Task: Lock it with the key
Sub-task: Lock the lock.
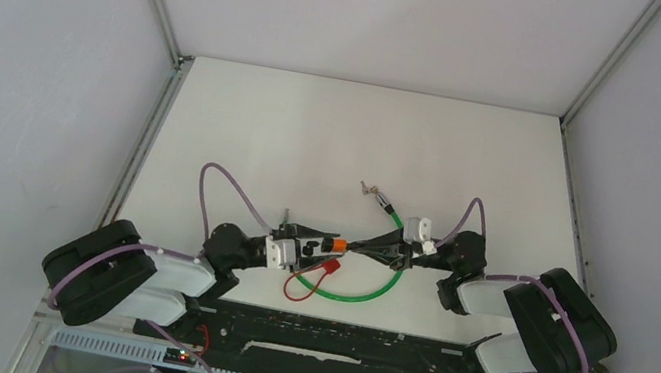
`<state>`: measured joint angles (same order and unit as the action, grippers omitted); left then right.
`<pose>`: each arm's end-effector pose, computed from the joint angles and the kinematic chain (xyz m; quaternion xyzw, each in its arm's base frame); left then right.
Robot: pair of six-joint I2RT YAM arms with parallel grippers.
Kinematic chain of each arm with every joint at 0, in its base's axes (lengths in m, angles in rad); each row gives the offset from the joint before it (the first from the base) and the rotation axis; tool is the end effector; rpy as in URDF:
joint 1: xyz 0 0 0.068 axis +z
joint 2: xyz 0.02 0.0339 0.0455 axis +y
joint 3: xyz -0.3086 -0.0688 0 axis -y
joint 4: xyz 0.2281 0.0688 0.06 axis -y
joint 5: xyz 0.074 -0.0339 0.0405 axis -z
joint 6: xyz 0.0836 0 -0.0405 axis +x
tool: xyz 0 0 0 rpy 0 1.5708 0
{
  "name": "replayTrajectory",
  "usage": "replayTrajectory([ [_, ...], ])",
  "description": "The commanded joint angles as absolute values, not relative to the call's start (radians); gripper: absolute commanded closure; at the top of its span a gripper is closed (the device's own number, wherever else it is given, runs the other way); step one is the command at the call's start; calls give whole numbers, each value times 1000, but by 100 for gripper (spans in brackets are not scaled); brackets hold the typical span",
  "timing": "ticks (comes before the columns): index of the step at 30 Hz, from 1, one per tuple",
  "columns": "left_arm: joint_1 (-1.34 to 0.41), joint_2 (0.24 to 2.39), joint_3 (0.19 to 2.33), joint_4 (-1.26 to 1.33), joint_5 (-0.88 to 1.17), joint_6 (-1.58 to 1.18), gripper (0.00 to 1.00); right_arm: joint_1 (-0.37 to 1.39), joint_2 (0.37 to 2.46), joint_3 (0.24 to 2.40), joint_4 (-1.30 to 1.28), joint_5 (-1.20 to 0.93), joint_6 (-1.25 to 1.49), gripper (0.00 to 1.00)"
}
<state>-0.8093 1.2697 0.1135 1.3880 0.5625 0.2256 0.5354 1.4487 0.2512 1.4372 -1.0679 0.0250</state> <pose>0.1169 -0.1872 0.2569 0.4841 0.4105 -0.3817 0.6719 0.1626 0.1816 0.2564 -0.5215 0.4133 0.4893 0.5638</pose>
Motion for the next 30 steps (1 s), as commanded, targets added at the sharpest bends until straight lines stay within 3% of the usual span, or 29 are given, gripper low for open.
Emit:
replayTrajectory([
  [1, -813, 1272, 156, 1389, 587, 224, 56, 542, 1424, 264, 1518, -1033, 3, 100],
  [17, -813, 1263, 166, 1341, 585, 242, 59, 540, 1408, 258, 1517, -1016, 5, 100],
  [22, -813, 1255, 167, 1329, 579, 248, 53, 537, 1391, 249, 1517, -1008, 2, 100],
  [30, -812, 1250, 164, 1323, 576, 251, 54, 534, 1397, 250, 1518, -1011, 3, 100],
])
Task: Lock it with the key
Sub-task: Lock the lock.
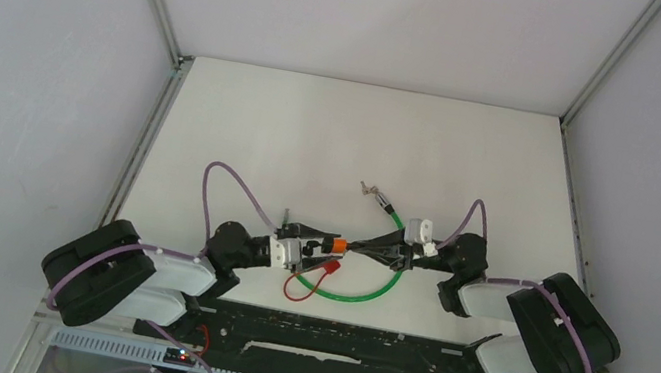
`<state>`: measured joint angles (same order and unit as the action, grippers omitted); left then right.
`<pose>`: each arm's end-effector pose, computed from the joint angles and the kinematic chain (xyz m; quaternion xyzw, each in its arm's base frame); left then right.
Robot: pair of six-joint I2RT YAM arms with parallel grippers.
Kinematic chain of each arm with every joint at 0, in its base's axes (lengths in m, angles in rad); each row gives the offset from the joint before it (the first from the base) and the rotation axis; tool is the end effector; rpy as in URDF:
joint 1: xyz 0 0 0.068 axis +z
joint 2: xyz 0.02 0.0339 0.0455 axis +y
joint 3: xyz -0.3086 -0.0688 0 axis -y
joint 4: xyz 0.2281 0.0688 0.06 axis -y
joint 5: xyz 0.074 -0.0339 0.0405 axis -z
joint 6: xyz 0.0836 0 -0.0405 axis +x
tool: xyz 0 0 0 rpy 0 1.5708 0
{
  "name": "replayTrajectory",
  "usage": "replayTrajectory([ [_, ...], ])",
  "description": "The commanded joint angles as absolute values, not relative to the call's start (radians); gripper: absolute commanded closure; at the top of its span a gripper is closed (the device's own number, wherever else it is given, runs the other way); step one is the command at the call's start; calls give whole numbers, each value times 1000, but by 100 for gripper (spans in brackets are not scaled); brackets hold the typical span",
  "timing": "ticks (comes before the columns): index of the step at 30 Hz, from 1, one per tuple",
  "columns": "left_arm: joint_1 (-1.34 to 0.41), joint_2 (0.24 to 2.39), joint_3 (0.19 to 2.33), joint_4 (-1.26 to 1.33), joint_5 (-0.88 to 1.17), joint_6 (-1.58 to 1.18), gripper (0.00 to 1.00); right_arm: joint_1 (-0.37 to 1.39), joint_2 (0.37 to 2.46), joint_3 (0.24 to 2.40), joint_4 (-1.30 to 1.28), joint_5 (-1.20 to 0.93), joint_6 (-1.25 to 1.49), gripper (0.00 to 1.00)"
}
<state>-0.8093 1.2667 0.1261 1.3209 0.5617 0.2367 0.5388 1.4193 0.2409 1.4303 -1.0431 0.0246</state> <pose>0.1193 -0.1897 0.2516 0.4918 0.4269 -0.3787 0.6576 0.1591 0.1793 0.2597 -0.5159 0.4136 0.4837 0.5734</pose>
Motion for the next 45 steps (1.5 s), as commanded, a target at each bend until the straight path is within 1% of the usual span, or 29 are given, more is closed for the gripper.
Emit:
replayTrajectory([
  [1, -813, 1249, 165, 1323, 576, 252, 54, 534, 1396, 250, 1518, -1012, 3, 100],
  [4, -813, 1249, 164, 1323, 576, 254, 58, 534, 1397, 250, 1517, -1013, 3, 100],
  [8, -813, 1249, 167, 1319, 578, 253, 65, 536, 1397, 250, 1516, -1021, 3, 100],
  [13, -813, 1249, 176, 1297, 587, 257, 67, 545, 1392, 243, 1516, -1014, -37, 100],
  [14, -812, 1248, 178, 1286, 591, 260, 70, 547, 1390, 241, 1516, -1014, -46, 100],
  [18, -813, 1239, 206, 1200, 606, 280, 97, 551, 1384, 232, 1516, -1011, -74, 100],
  [19, -813, 1237, 211, 1182, 607, 283, 100, 552, 1384, 232, 1516, -1009, -73, 99],
  [23, -813, 1231, 207, 1151, 595, 304, 100, 552, 1382, 230, 1516, -1006, -66, 82],
  [26, -812, 1195, 158, 1161, 591, 359, 100, 553, 1381, 232, 1517, -1005, -59, 70],
  [28, -813, 1176, 130, 1207, 504, 338, 100, 555, 1381, 233, 1517, -1005, -56, 63],
  [32, -813, 1174, 107, 1305, 424, 318, 100, 554, 1379, 232, 1517, -1003, -52, 60],
  [36, -812, 1232, 34, 1573, 292, 287, 100, 555, 1382, 233, 1517, -999, -49, 59],
  [41, -813, 1237, 31, 1590, 326, 305, 100, 554, 1387, 231, 1517, -949, -42, 59],
  [45, -813, 1260, 42, 1591, 392, 309, 100, 557, 1387, 231, 1518, -871, -13, 55],
])
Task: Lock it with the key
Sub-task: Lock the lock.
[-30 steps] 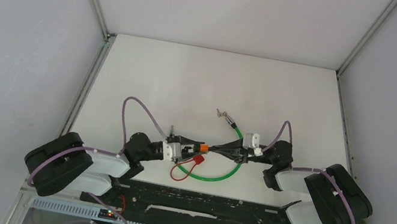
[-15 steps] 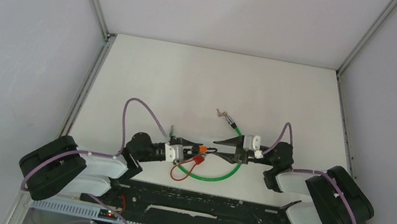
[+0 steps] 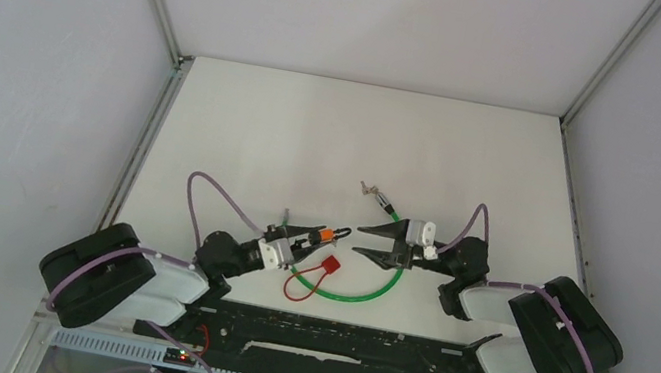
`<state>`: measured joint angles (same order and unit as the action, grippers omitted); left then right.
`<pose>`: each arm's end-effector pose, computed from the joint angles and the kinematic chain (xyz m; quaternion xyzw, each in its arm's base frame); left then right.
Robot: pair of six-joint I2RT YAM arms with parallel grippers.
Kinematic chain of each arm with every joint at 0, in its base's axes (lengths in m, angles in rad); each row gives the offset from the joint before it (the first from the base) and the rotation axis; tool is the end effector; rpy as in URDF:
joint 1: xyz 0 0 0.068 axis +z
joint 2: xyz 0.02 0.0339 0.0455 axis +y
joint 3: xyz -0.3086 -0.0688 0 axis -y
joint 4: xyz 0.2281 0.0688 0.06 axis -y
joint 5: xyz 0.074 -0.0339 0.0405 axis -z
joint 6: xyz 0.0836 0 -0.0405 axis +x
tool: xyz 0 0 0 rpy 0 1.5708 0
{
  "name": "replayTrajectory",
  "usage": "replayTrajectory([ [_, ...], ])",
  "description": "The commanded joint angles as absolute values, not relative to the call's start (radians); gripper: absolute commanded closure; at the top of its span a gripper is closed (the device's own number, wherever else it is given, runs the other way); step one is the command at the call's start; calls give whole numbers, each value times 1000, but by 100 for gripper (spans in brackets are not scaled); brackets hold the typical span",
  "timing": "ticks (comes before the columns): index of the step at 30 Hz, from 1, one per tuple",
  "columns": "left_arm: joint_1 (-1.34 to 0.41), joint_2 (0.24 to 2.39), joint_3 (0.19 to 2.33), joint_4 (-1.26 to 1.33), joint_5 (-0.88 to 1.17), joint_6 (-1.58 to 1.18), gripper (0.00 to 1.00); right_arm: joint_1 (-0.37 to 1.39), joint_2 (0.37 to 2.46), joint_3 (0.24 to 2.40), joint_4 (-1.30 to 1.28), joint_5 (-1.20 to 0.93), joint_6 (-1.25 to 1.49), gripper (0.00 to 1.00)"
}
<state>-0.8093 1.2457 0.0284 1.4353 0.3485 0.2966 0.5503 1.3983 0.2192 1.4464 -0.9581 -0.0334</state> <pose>0.1212 -0.1685 0.2457 0.4388 0.4536 -0.2997 0.7154 0.1580 0.1772 0.2618 -0.5058 0.4101 0.4506 0.6106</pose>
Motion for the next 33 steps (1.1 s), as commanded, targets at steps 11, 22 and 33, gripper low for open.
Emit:
replayTrajectory([
  [11, -815, 1268, 44, 1592, 424, 323, 100, 573, 1448, 275, 1517, -841, 77, 55],
  [22, -816, 1227, 21, 1592, 444, 361, 100, 561, 1507, 321, 1517, -986, 114, 61],
  [33, -816, 1207, 7, 1591, 451, 386, 100, 549, 1514, 326, 1518, -1036, 105, 65],
])
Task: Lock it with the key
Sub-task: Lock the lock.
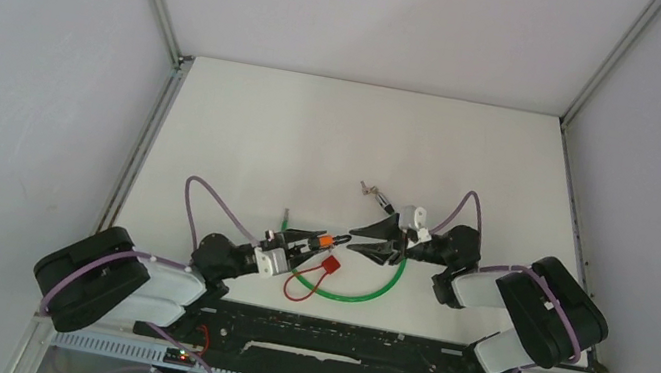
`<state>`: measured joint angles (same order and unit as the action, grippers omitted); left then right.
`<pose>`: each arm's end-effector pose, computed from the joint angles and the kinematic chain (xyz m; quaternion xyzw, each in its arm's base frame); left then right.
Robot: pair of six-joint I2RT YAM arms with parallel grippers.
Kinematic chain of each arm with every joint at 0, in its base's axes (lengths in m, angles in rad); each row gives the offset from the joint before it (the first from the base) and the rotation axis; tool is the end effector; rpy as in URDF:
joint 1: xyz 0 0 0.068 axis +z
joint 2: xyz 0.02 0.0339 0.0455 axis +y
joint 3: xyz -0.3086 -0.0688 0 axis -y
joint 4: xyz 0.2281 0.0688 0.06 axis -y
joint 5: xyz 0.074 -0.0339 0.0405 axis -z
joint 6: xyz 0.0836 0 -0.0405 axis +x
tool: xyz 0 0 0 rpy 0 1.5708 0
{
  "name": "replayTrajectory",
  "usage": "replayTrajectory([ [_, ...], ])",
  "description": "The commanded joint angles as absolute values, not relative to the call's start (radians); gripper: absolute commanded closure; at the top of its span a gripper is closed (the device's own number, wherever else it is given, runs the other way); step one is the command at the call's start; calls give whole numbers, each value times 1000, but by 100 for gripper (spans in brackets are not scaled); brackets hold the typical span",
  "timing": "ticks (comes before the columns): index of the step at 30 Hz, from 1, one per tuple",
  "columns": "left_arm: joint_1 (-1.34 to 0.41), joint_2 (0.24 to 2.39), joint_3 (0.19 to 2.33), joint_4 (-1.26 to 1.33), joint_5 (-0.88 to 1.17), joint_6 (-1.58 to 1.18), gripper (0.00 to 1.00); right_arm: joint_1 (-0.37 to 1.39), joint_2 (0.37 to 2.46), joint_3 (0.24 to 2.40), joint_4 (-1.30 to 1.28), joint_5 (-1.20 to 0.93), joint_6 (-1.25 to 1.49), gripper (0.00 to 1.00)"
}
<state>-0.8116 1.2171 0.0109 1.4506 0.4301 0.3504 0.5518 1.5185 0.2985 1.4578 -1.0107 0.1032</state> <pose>0.1096 -0.1662 0.2476 0.4707 0.4105 -0.3039 0.7195 0.1789 0.1933 0.2560 -0.4913 0.4428 0.5046 0.5549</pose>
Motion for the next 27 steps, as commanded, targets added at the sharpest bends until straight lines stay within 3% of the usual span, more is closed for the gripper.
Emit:
replayTrajectory([
  [1, -817, 1210, 9, 1591, 455, 386, 100, 549, 1512, 326, 1517, -1036, 105, 66],
  [10, -817, 1222, 14, 1591, 486, 384, 100, 552, 1503, 325, 1518, -1038, 107, 68],
  [19, -817, 1235, 21, 1591, 517, 375, 100, 548, 1500, 325, 1518, -1048, 103, 100],
  [27, -816, 1225, 17, 1577, 478, 391, 100, 539, 1492, 329, 1517, -1082, 121, 100],
])
